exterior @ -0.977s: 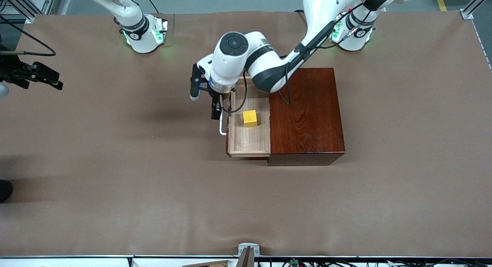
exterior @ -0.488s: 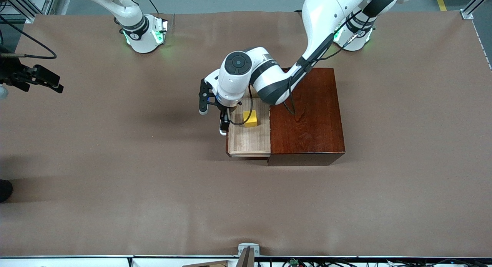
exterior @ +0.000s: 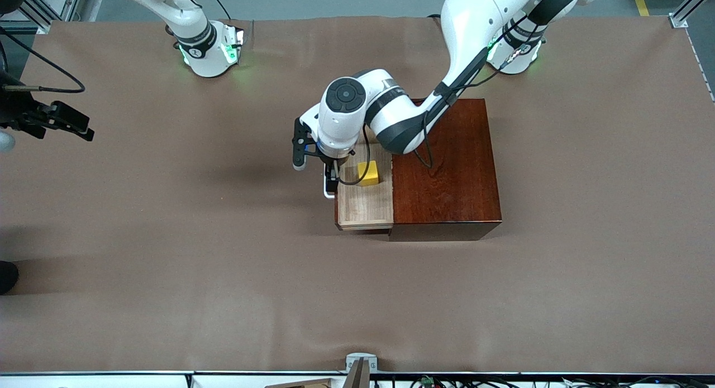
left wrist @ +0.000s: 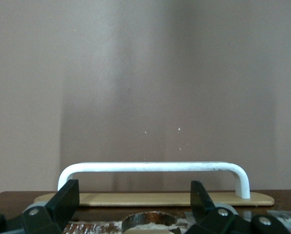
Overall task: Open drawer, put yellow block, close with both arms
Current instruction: 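Push the drawer shut with the left gripper against the handle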
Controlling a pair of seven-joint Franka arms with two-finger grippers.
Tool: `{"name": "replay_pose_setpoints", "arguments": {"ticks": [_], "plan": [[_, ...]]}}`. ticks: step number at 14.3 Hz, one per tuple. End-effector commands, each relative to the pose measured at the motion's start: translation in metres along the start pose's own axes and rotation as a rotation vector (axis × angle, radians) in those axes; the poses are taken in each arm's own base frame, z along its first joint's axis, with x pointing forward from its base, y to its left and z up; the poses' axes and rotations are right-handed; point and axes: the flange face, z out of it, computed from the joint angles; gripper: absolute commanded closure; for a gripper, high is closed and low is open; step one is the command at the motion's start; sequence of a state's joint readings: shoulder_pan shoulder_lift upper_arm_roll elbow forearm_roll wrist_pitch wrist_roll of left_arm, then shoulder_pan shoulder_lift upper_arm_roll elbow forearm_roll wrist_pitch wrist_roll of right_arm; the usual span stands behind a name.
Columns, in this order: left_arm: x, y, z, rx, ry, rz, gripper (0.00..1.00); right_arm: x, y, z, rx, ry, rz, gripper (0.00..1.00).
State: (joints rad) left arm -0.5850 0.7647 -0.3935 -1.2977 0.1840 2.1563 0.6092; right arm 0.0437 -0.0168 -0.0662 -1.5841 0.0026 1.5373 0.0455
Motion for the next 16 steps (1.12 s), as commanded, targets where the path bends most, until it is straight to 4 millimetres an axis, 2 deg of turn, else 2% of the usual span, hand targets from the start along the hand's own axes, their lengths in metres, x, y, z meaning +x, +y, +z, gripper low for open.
{"name": "replay_pose_setpoints", "arguments": {"ticks": [1, 7, 9, 12, 14, 16], "plan": [[-0.021, -0.008, -0.003, 0.003, -0.125, 0.002, 0.00, -0.003, 0.002, -0.002, 0.014, 0.000, 0.016, 0.00], [-0.046, -0.013, -0.011, -0.001, -0.289, 0.017, 0.00, -0.001, 0.013, 0.000, 0.014, -0.003, 0.036, 0.00], [-0.050, -0.014, -0.014, -0.005, -0.311, 0.013, 0.00, -0.001, 0.012, 0.001, 0.014, -0.004, 0.034, 0.00], [-0.070, -0.026, -0.019, -0.008, -0.371, -0.016, 0.00, -0.001, 0.013, 0.000, 0.014, -0.001, 0.036, 0.00], [-0.074, -0.029, -0.032, 0.010, -0.389, -0.019, 0.00, -0.001, 0.012, 0.000, 0.014, -0.001, 0.034, 0.00], [-0.083, -0.030, -0.033, 0.005, -0.446, -0.019, 0.00, -0.001, 0.012, 0.000, 0.014, -0.001, 0.034, 0.00]]}}
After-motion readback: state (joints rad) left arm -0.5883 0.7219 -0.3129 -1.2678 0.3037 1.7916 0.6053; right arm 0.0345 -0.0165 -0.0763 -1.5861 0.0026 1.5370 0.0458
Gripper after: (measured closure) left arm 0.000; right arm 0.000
